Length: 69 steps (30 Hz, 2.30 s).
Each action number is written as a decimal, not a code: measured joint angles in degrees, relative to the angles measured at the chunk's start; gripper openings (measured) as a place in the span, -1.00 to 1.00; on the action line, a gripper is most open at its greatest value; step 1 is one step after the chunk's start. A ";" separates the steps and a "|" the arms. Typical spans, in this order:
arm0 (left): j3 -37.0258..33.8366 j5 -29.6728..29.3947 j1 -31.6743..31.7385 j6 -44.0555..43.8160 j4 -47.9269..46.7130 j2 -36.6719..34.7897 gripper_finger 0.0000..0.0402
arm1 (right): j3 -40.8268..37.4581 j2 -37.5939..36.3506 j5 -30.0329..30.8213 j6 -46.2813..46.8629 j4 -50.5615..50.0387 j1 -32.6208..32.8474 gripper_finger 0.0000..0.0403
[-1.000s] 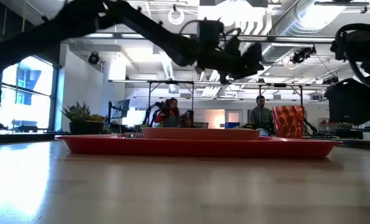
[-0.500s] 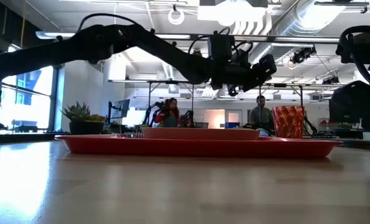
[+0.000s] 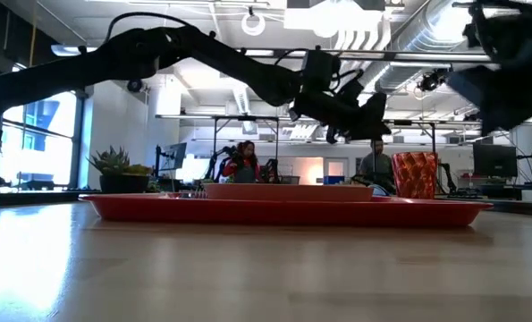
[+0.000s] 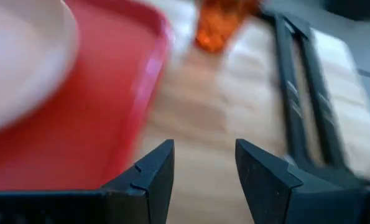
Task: Pick and place plate/cup/fork/spoon on tray
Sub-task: Put the brown cup on the red serving tray
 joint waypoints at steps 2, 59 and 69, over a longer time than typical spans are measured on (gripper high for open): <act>-0.02 0.16 0.38 0.84 -0.93 0.00 -0.36 | -1.27 -4.59 5.30 -0.74 -0.09 -1.17 -0.19; -58.27 1.53 -2.44 5.37 41.14 -29.14 -0.90 | -7.82 -30.75 -7.85 -96.81 36.56 -85.51 -0.19; -58.27 1.93 -3.36 6.64 41.38 -29.05 -0.68 | -7.82 -30.25 -12.85 -92.95 38.02 -86.08 -0.19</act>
